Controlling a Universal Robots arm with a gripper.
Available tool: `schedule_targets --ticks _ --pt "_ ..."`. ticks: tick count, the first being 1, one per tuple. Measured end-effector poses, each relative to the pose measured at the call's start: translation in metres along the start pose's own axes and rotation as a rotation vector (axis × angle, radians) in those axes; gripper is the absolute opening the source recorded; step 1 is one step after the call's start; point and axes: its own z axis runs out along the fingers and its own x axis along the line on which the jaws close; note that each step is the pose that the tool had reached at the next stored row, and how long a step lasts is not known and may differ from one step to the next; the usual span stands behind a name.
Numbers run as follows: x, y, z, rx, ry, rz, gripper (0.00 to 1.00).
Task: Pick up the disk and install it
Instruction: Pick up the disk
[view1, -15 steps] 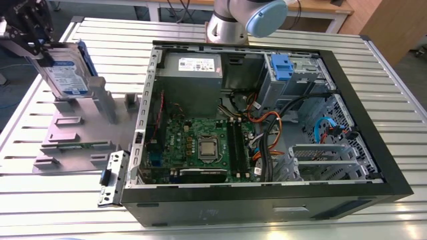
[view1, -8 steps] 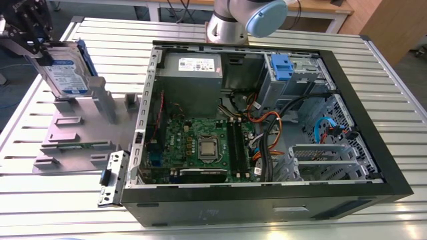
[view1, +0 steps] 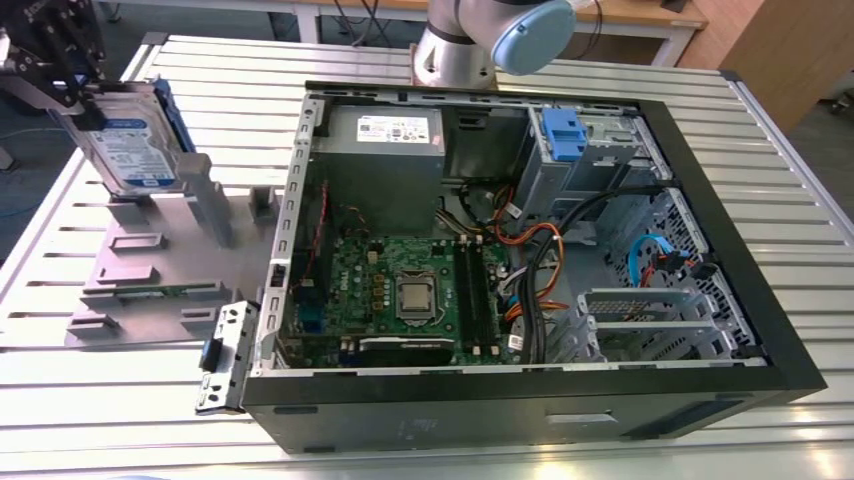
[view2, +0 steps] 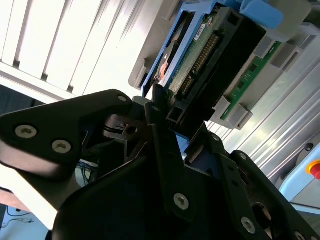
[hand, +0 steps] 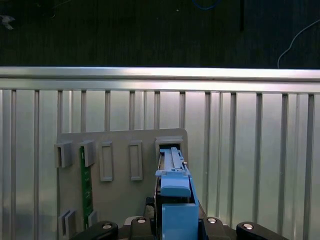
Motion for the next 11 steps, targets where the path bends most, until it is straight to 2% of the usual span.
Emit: schedule_targets --ticks 11 --pt "0.0001 -0.0001 -0.0030 -0.0001 0.0001 0.000 0.36"
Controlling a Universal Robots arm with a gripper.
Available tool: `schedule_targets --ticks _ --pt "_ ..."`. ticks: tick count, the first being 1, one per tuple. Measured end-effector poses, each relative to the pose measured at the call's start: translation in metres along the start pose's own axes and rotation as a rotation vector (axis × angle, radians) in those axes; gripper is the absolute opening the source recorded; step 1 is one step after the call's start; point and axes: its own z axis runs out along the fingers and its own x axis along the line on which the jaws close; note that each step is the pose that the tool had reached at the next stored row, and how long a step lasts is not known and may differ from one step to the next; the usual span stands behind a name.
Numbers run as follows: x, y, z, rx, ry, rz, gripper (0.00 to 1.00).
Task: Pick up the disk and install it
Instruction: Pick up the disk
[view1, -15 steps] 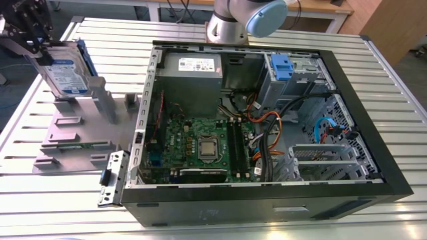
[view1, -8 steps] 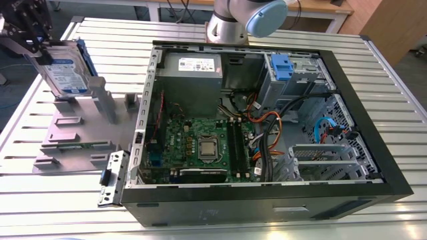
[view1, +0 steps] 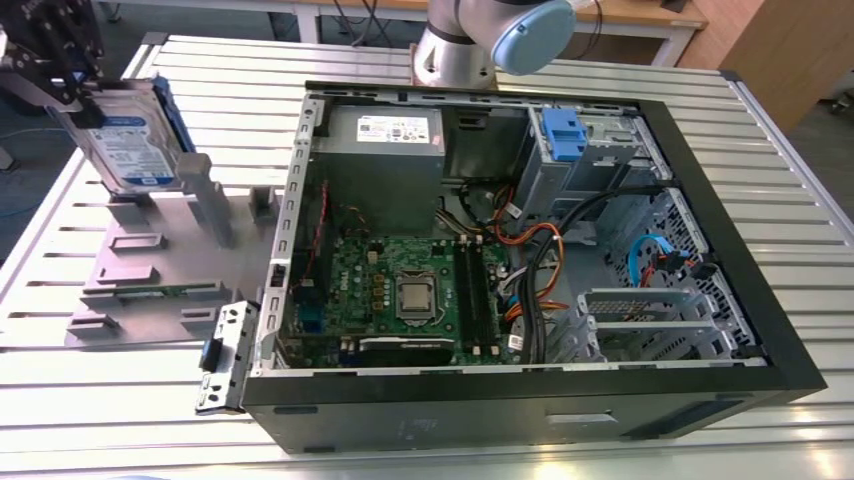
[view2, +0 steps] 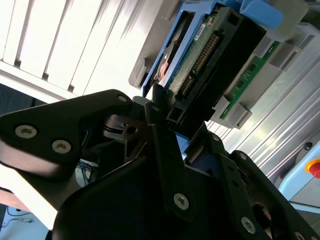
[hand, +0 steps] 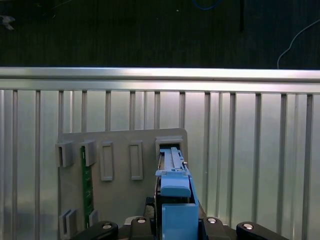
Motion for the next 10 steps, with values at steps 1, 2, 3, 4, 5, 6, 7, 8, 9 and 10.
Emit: schedule_targets --ticks 1,2,3,4,5,6,7,8,9,10 --pt "0.0000 0.0000 -0.0003 0.0001 0.0000 0.000 0.36" --pt "0.0000 0.0000 -0.0007 0.0000 0.0000 0.000 0.36" --pt "0.0000 -0.0001 -0.0010 0.0001 0.0000 0.000 0.36" --pt "0.0001 0.0000 -0.0014 0.0000 0.0000 0.000 0.36" --pt "0.0001 -0.0001 -0.0017 0.0000 0.0000 0.000 0.36" --pt "0.0001 -0.0001 -0.0021 0.0000 0.0000 0.000 0.36" --pt "0.0001 -0.0001 -0.0025 0.0000 0.0000 0.000 0.36" --pt "0.0001 -0.0001 -0.0028 0.0000 0.0000 0.000 0.36" --pt "0.0001 -0.0001 -0.0031 0.0001 0.0000 0.000 0.36" --pt "0.0001 -0.0001 -0.0035 0.0001 0.0000 0.000 0.36"
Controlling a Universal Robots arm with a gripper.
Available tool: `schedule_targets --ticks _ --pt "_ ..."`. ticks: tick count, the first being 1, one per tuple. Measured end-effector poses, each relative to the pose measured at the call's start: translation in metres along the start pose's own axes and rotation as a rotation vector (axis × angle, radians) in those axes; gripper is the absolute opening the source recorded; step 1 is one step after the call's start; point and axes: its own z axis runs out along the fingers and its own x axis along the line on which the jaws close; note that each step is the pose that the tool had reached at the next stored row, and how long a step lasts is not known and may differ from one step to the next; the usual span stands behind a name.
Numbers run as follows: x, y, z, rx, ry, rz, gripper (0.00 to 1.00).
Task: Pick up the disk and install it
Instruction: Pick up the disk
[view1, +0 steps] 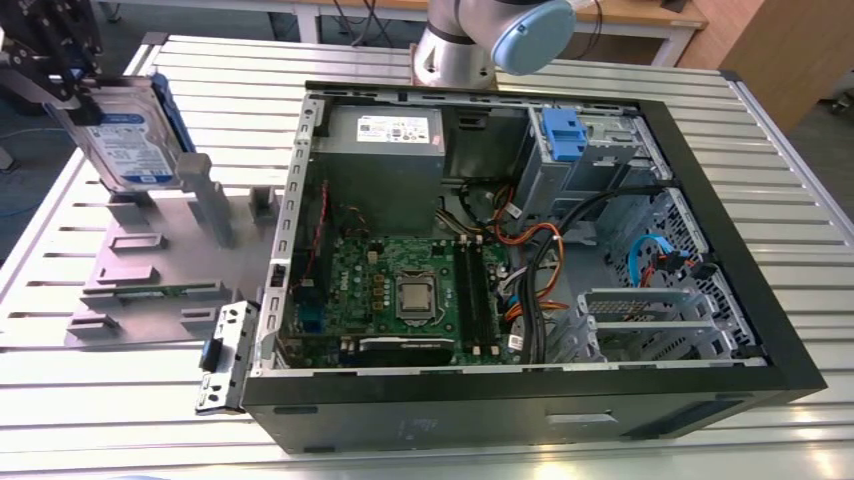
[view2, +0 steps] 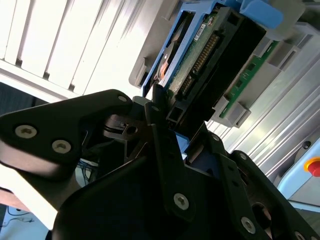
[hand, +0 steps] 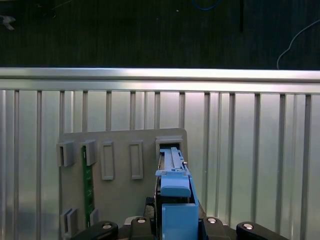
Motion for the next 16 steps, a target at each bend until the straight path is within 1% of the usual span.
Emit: schedule_targets --ticks 16 --pt "0.0003 -0.0003 -0.0072 0.0000 0.0000 0.000 0.36"
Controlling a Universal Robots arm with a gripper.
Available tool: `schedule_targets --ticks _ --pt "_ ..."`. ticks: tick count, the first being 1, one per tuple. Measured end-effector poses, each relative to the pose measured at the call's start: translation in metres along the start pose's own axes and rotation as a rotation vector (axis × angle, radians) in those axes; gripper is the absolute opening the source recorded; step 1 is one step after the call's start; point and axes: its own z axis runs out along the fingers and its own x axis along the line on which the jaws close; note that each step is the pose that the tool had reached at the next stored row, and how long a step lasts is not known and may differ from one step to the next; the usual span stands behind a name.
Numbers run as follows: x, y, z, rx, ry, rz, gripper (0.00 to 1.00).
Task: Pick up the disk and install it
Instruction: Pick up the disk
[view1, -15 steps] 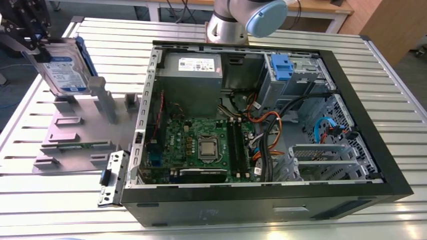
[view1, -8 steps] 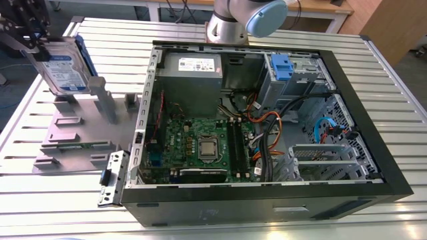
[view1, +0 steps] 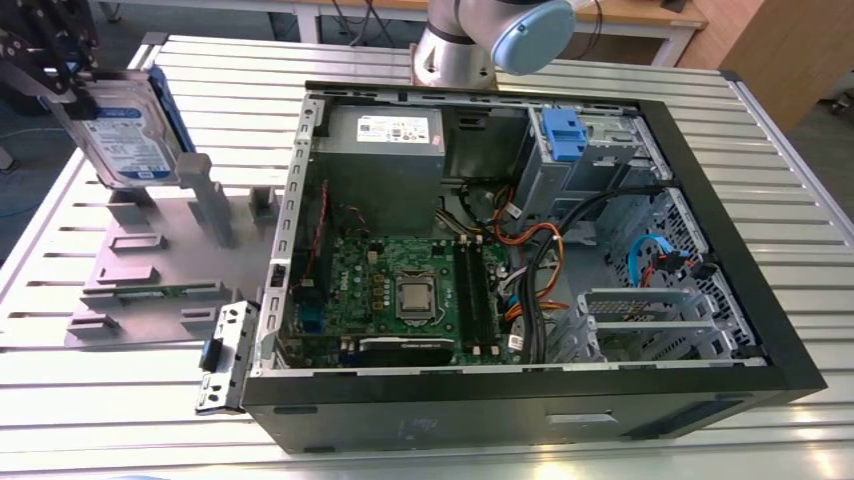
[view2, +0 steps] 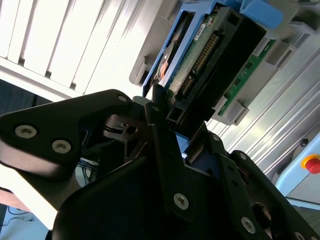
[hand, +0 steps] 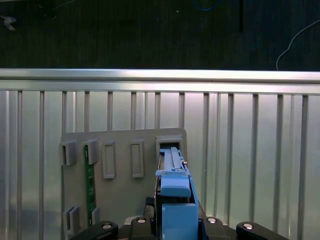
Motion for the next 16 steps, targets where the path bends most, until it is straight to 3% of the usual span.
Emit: schedule_targets --ticks 16 --pt "0.0003 -0.0003 -0.0077 0.0000 0.0000 0.000 0.36"
